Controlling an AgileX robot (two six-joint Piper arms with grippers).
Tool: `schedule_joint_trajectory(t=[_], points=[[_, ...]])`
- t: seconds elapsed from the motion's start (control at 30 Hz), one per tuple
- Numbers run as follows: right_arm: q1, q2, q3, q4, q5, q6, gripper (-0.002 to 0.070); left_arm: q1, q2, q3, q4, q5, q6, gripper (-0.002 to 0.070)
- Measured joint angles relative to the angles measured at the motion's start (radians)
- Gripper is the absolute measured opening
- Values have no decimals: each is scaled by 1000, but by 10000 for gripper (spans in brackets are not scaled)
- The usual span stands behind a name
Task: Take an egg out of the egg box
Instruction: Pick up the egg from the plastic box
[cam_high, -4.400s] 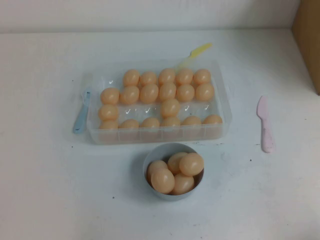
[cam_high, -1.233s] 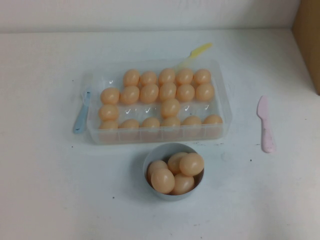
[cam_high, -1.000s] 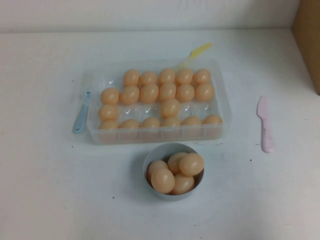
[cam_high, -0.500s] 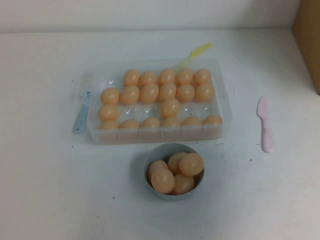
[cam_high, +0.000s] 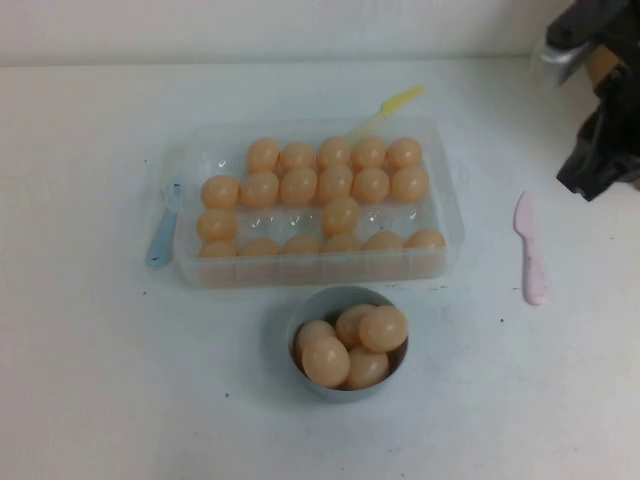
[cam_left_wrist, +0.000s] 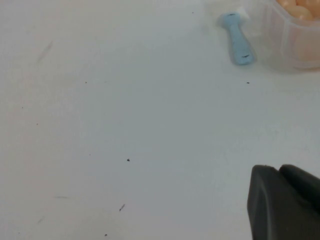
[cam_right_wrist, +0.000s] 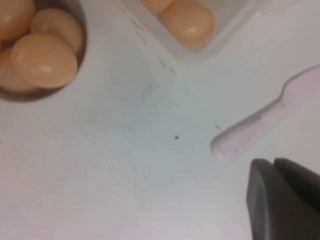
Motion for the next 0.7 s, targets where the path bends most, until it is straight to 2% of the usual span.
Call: schedule_joint_trajectory(t=[0.23,0.33,0.53,0.6,0.7], points=[[81,209,-229,-18,2,-2,0,0,0,0,0,0,0,-4],[101,302,-337,-18,4,-4,83,0,0,0,0,0,0,-4],[122,456,-513,-18,4,-4,363,0,0,0,0,0,0,-4],[128,491,-554,-18,4,-4,414,0,0,0,0,0,0,-5],[137,537,-586,-18,4,-14,446,0,0,0,0,0,0,-5]])
